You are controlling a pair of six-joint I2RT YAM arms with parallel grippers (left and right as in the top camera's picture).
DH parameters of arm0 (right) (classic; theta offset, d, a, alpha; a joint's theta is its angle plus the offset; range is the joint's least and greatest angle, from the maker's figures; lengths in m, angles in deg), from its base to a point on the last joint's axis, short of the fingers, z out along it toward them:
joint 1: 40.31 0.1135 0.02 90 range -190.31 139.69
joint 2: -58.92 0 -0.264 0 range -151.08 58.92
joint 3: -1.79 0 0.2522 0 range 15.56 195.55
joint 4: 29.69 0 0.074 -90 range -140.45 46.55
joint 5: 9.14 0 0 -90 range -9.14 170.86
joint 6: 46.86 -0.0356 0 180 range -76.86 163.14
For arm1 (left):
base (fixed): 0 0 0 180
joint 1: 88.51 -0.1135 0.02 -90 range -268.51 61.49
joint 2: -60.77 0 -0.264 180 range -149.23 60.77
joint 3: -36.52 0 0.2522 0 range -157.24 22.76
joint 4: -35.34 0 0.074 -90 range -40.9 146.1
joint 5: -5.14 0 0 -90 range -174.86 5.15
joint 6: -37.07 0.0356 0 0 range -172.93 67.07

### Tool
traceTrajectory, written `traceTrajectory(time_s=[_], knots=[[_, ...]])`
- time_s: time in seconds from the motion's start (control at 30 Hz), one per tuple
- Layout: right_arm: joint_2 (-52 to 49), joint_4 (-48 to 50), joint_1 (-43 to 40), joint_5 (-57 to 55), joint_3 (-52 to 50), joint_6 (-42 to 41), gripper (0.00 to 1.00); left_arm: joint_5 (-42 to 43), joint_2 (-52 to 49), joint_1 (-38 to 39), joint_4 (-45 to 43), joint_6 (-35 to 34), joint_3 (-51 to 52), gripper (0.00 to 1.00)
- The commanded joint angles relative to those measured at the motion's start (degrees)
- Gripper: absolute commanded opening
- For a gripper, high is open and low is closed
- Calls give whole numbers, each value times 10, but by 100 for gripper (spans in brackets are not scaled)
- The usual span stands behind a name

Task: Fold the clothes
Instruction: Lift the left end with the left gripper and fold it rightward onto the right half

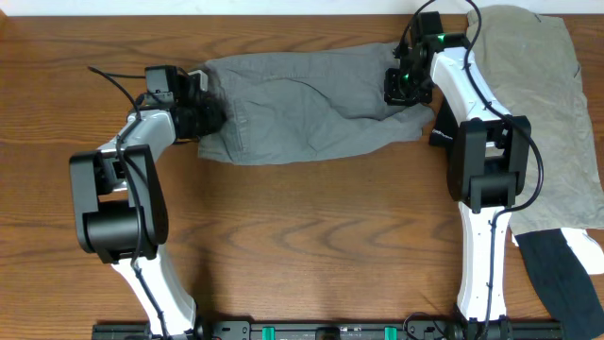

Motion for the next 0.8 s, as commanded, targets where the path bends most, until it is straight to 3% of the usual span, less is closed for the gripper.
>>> traceTrajectory(time_s=[0.0, 0.43, 0.6, 0.77], knots=[[-19, -3, 8, -6, -4, 3, 1, -4, -10, -26, 7, -12, 2, 6], [-19, -9, 66, 24, -4, 4, 1, 15, 147, -80, 78, -11, 2, 6], [-19, -6, 101, 4, -4, 3, 1, 27, 197, -53, 90, -11, 2, 6], [-20, -5, 114, -8, -4, -3, 1, 31, 207, 24, 81, -11, 2, 6]])
